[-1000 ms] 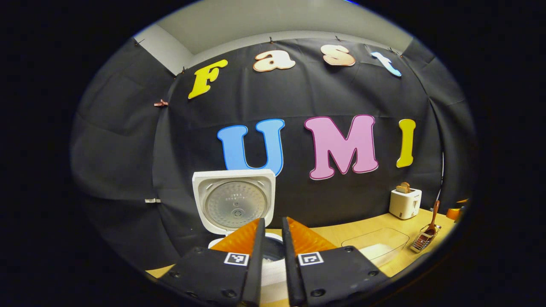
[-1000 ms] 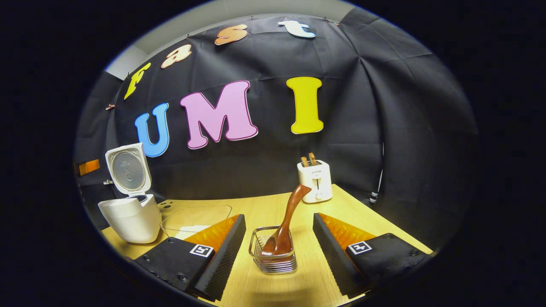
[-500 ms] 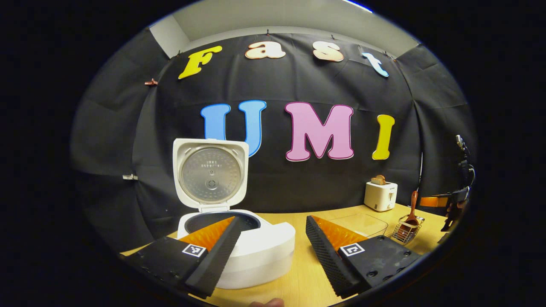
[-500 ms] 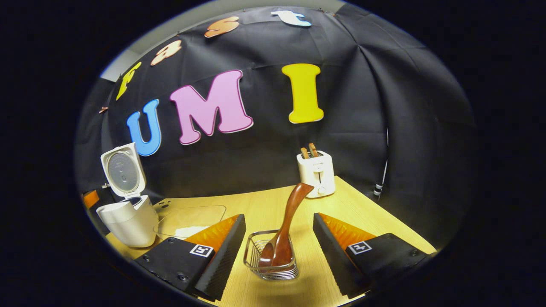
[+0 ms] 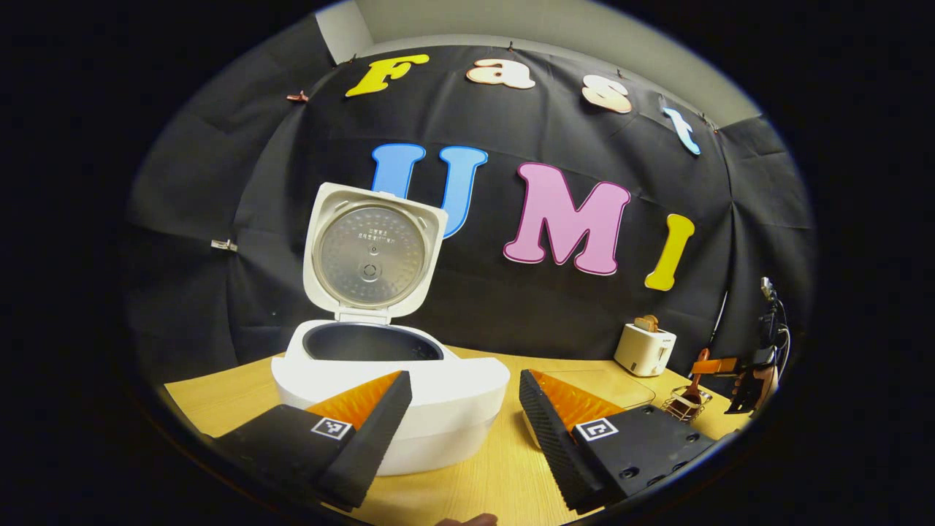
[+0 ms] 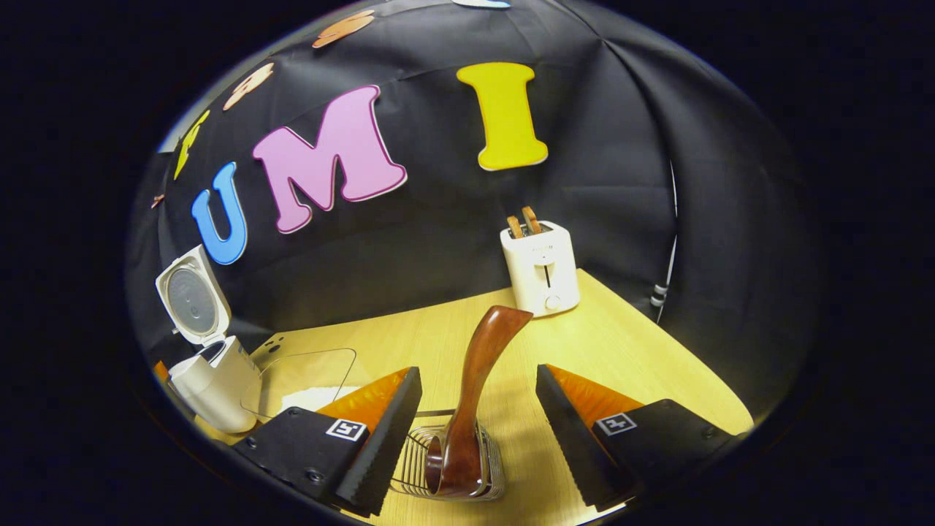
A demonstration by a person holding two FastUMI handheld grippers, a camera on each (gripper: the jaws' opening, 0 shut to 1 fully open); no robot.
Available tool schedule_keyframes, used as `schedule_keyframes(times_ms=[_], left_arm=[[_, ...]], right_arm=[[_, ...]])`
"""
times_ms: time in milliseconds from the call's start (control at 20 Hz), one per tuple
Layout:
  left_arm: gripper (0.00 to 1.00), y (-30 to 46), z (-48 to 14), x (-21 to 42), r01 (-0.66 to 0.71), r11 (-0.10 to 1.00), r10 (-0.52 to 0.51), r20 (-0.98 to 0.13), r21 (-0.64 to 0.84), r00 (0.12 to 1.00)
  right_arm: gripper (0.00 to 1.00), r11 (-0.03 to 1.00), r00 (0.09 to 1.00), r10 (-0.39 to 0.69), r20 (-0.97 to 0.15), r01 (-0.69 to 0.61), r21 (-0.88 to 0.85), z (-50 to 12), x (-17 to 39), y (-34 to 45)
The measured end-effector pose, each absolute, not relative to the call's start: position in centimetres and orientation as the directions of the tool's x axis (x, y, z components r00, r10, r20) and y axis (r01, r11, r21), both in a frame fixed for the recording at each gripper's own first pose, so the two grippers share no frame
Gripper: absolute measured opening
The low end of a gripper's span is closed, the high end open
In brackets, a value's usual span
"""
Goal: Close the left gripper, press the button to open the rice cooker; take a wooden spoon from the chopstick holder with the right hand, scoop a spoonful of rice and pour it into the rice cooker, then put the wooden spoon back into the chopstick holder.
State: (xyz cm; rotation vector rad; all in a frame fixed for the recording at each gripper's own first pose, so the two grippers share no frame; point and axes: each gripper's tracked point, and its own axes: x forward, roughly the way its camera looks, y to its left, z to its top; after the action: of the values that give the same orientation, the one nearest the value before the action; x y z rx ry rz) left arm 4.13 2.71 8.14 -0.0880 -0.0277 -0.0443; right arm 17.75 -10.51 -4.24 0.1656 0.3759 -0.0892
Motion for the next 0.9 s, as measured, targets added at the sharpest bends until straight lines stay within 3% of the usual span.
schedule_keyframes(times_ms=[500, 550, 600, 700, 800, 850, 900], left_arm=[[0.95, 1.2, 9.8, 4.8, 0.075, 0.995, -0.071, 0.064, -0.06, 0.995], [0.95, 1.3, 10.0, 4.7, 0.074, 0.995, -0.07, 0.07, -0.065, 0.995], [0.95, 1.5, 10.3, 4.6, 0.069, 0.995, -0.064, 0.076, -0.066, 0.995], [0.95, 1.9, 10.5, 4.5, 0.055, 0.997, -0.05, 0.083, -0.057, 0.995], [0.96, 2.2, 10.5, 4.4, 0.043, 0.998, -0.039, 0.086, -0.049, 0.996], [0.95, 2.3, 10.5, 4.3, 0.039, 0.998, -0.034, 0.088, -0.048, 0.996], [0.95, 2.4, 10.6, 4.2, 0.037, 0.998, -0.033, 0.086, -0.049, 0.996]], right_arm=[[0.95, 0.986, 0.896, -0.059, -0.441, 0.12, 0.112, -7.1, 20.5, -10.3], [0.88, 0.986, 0.895, -0.063, -0.442, 0.123, 0.11, -7.4, 21.0, -10.3], [0.68, 0.985, 0.893, -0.068, -0.445, 0.131, 0.112, -7.4, 21.3, -10.4], [0.67, 0.984, 0.889, -0.054, -0.454, 0.125, 0.127, -7.7, 21.7, -10.1], [0.57, 0.982, 0.886, -0.034, -0.463, 0.115, 0.149, -8.3, 22.0, -9.7], [0.33, 0.979, 0.88, -0.02, -0.475, 0.113, 0.169, -8.6, 22.0, -9.5], [0.27, 0.974, 0.875, -0.004, -0.483, 0.114, 0.198, -8.9, 21.9, -9.3]])
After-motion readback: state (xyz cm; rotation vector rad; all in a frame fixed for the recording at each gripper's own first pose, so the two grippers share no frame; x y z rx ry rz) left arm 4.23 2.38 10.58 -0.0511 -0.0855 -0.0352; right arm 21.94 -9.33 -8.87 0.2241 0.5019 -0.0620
